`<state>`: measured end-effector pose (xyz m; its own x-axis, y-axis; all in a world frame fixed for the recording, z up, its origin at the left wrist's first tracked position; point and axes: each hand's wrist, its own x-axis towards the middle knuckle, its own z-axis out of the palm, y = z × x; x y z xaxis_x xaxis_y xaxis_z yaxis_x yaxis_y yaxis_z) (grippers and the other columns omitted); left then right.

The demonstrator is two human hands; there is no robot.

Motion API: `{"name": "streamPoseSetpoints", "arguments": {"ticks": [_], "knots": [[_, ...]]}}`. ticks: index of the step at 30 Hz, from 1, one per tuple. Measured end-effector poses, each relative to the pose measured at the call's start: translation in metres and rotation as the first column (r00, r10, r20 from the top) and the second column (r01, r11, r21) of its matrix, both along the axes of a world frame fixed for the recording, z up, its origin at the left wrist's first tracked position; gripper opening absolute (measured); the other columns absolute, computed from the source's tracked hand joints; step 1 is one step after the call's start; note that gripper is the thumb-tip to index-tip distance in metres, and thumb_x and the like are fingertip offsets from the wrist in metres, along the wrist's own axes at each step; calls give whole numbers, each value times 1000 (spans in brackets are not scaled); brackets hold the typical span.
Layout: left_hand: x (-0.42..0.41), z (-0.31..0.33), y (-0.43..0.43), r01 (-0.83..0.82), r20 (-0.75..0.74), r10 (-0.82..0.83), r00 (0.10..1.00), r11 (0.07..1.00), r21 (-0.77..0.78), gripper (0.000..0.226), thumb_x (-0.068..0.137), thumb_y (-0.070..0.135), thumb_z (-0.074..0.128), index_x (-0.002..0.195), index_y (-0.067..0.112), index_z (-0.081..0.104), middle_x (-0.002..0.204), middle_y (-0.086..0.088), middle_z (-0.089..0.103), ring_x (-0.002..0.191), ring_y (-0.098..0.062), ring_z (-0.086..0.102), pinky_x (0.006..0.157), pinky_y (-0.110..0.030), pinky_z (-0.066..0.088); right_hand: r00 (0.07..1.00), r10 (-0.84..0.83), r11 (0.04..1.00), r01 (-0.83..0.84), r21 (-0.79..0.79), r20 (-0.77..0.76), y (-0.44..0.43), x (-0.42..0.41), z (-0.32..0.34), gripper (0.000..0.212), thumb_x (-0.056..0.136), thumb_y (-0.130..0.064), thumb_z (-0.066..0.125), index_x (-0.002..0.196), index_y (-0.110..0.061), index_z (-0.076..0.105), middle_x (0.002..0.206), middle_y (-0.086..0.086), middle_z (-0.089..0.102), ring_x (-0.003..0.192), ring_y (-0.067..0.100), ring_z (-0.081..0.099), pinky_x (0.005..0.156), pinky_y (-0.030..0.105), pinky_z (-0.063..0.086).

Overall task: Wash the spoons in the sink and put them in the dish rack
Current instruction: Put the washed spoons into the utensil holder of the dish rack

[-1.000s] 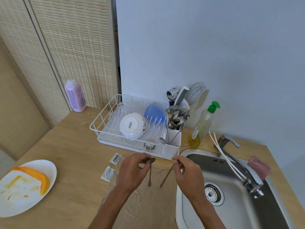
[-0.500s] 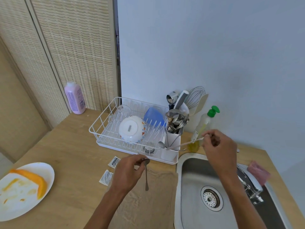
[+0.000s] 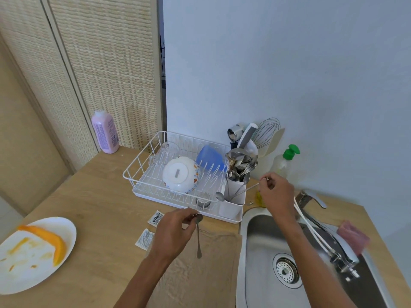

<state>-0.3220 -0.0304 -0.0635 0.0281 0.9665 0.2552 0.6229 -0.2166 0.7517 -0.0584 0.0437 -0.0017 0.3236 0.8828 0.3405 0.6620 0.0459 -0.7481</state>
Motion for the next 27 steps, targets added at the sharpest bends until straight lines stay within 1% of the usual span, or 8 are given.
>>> {"name": "streamPoseSetpoints", "arguments": {"ticks": [4,7,13,16,18,20,24,27], "knots": [[-1,-1,0,11,13,-11,1000,1000,-8,13,88,23,70,96,31,76,88,20,73,79,7,66,71,-21,57,999,43,998,-43,-50,-5,5,-5,-10,18,90,-12,58,79,-21,69,69,-7,68,66,11,66,59,23,50],[-1,-1,1,17,19,-17,1000,1000,-7,12,89,23,69,95,31,76,88,20,73,80,7,66,72,-22,57,997,67,994,-64,-84,43,11,-4,-17,17,89,-12,59,78,-19,69,70,-7,67,65,8,63,58,17,44],[2,-4,3,9,-3,-9,1000,1000,-2,13,88,24,69,96,33,76,88,22,72,79,7,66,72,-24,58,973,158,971,-123,-203,166,27,-3,-25,15,88,-17,61,76,-16,70,67,-4,68,63,12,62,62,30,49],[3,-4,3,2,-13,-2,1000,1000,3,13,88,26,69,96,33,76,87,22,72,79,6,66,70,-25,58,963,197,957,-148,-251,185,32,-3,-30,15,86,-17,63,73,-20,70,66,-6,68,62,10,62,60,28,49],[3,-5,4,3,-11,-3,1000,1000,1,13,88,26,68,97,33,75,88,22,72,79,6,66,70,-25,58,956,215,951,-159,-266,199,34,-2,-32,16,87,-16,64,73,-20,71,63,-7,65,60,7,58,58,24,41],[2,-5,4,4,-5,-4,1000,1000,-5,13,88,25,68,97,33,75,88,22,72,79,6,66,70,-25,58,961,215,947,-163,-276,172,35,-1,-32,12,87,-17,65,77,-19,73,60,-10,60,57,4,53,55,19,37],[2,-2,3,1,10,-1,1000,1000,2,15,87,21,70,96,32,76,87,23,72,78,7,66,70,-24,58,974,216,932,-183,-314,71,34,4,-30,4,87,-26,70,85,-23,72,56,-8,50,54,4,47,54,20,34],[2,-1,3,4,16,-4,1000,1000,1,17,86,19,70,96,32,76,85,26,70,78,8,66,70,-24,59,972,232,922,-214,-322,20,29,8,-28,8,86,-33,71,90,-26,70,56,-5,50,53,5,45,54,20,35]]}}
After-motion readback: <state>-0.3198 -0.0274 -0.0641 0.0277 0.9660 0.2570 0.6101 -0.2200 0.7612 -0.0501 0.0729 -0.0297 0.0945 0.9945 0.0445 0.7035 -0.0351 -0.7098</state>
